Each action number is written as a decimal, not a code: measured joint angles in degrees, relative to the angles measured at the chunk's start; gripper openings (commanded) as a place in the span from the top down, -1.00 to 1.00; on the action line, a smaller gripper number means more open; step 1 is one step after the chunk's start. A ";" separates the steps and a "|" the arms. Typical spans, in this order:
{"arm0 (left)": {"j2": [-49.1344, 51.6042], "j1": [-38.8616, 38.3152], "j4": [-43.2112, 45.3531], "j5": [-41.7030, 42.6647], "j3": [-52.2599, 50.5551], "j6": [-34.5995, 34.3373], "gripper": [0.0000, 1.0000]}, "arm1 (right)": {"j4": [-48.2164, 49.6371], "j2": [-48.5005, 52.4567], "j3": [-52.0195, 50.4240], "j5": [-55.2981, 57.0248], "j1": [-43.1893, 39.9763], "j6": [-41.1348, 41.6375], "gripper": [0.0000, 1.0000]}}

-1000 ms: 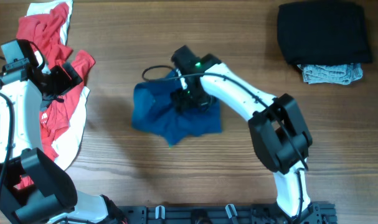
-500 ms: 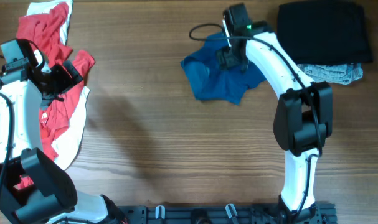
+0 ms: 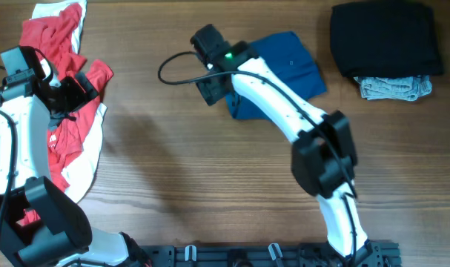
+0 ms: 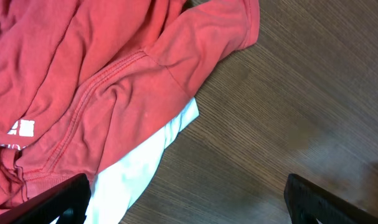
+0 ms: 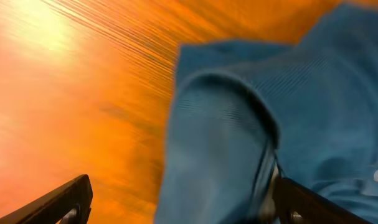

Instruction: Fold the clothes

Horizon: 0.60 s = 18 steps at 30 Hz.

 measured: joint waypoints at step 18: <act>0.00 0.00 0.00 0.02 0.00 0.00 -0.99 | 0.46 8.55 0.68 13.00 -0.68 1.07 0.67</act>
